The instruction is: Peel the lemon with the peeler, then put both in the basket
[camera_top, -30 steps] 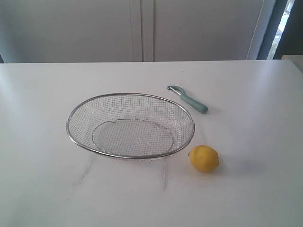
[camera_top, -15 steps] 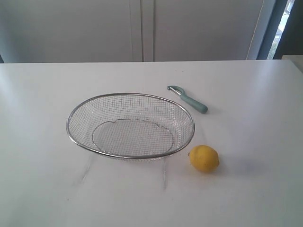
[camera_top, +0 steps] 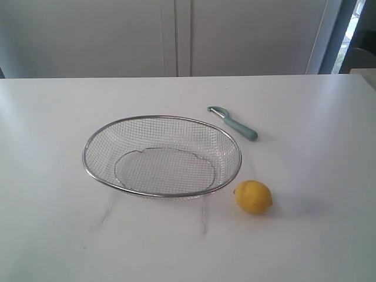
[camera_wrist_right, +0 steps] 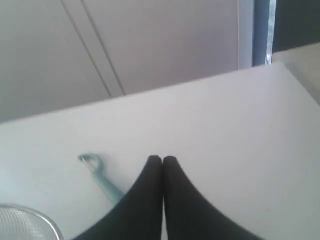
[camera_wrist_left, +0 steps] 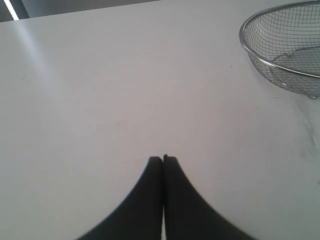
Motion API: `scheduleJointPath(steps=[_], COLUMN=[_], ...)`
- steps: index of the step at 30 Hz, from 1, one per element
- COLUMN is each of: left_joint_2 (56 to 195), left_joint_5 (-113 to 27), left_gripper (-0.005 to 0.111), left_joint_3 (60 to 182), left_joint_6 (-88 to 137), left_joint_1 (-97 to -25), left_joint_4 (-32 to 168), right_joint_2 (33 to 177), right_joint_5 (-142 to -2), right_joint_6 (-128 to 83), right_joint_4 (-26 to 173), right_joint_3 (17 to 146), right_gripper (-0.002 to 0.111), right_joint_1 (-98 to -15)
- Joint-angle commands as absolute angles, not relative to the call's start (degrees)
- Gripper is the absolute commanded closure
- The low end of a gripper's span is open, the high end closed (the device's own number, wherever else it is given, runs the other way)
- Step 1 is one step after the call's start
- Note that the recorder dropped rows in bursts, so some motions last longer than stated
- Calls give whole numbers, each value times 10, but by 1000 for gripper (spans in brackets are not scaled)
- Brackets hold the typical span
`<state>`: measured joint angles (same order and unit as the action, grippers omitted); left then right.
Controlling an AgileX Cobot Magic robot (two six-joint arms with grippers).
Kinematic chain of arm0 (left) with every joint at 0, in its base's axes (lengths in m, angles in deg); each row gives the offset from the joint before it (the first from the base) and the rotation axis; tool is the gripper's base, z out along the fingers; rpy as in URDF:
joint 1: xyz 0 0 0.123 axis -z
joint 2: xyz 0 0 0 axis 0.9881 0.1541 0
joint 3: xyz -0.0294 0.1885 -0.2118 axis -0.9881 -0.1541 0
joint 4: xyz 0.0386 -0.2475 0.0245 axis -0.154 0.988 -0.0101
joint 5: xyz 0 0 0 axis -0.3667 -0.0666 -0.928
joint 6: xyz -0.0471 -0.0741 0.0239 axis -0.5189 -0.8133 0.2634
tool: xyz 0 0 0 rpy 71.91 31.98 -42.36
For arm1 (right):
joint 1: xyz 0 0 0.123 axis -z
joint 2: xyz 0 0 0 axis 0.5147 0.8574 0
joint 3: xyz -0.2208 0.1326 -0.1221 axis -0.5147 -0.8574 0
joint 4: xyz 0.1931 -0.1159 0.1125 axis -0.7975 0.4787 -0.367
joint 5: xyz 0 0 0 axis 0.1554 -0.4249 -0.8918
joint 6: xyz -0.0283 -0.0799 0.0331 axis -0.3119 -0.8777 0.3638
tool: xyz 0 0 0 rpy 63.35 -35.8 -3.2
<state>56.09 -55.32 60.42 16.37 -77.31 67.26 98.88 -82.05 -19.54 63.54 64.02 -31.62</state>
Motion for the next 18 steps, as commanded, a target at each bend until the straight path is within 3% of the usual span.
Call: scheduleJointPath(steps=[1,11,18], left_joint_2=[558,558,558], left_joint_5=[-557,-557,-556], left_gripper=[107,107,107], left_joint_3=[602,602,602], left_joint_6=[164,164,164], left_joint_1=[-771,-771,-771], left_joint_4=[674,674,674], right_joint_2=[1079,1280,1419], right_joint_5=[-952,-1297,-1376], right_joint_6=[-286,-593,-500], right_joint_4=[634,451,497], right_joint_3=[737,957,1122], right_gripper=[108,108,108], right_joint_1=[-313,-313,-328])
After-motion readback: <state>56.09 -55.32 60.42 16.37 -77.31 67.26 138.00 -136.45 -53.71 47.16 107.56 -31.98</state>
